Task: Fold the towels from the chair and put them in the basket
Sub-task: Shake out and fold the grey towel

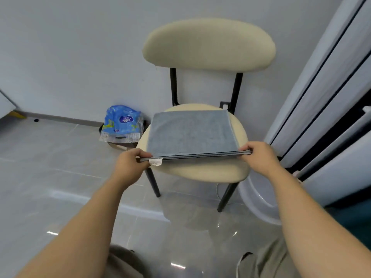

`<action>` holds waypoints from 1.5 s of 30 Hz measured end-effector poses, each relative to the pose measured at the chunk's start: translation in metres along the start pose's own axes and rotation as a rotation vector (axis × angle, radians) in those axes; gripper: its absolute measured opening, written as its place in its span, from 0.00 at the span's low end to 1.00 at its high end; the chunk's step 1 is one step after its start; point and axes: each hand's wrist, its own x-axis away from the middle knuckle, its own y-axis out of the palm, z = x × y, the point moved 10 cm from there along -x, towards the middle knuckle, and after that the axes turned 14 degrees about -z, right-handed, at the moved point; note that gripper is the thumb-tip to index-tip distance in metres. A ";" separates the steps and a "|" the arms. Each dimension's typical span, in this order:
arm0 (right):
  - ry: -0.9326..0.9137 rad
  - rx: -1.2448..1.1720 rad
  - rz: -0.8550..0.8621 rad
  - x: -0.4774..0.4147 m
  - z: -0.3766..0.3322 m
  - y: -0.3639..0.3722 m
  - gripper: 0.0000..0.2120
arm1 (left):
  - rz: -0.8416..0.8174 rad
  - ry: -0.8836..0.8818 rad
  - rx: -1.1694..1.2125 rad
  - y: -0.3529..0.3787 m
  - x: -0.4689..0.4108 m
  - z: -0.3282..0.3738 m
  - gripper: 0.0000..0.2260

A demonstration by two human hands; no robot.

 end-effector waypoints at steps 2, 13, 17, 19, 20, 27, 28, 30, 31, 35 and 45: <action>-0.041 0.043 0.023 -0.004 -0.011 -0.002 0.10 | -0.057 -0.001 -0.026 0.003 -0.006 -0.007 0.06; -0.033 0.207 -0.154 0.014 -0.016 0.012 0.13 | -0.055 0.028 -0.293 0.004 0.017 0.008 0.08; -0.058 0.223 -0.203 0.038 -0.007 0.008 0.09 | -0.060 0.042 -0.321 0.008 0.039 0.019 0.04; -0.055 0.213 -0.251 0.051 -0.003 0.007 0.06 | -0.084 0.041 -0.336 0.009 0.050 0.025 0.04; -0.048 0.194 -0.279 0.057 0.000 0.006 0.05 | -0.114 0.029 -0.337 0.010 0.055 0.025 0.04; 0.012 -0.020 -0.554 0.086 0.014 0.016 0.08 | -0.359 -0.040 -0.238 0.020 0.091 0.029 0.06; 0.035 -0.023 -0.616 0.090 0.016 0.019 0.08 | -0.396 -0.047 -0.220 0.021 0.096 0.030 0.07; 0.079 0.000 -0.721 0.097 0.022 0.025 0.12 | -0.450 -0.071 -0.190 0.019 0.100 0.031 0.06; 0.093 0.020 -0.756 0.099 0.024 0.027 0.14 | -0.460 -0.083 -0.166 0.017 0.099 0.029 0.05; 0.046 0.037 -0.775 0.090 0.015 0.029 0.06 | -0.398 -0.085 -0.147 0.008 0.078 0.024 0.03; -0.006 0.259 -0.321 -0.011 0.004 0.024 0.01 | -0.160 -0.033 -0.427 0.016 -0.015 0.021 0.05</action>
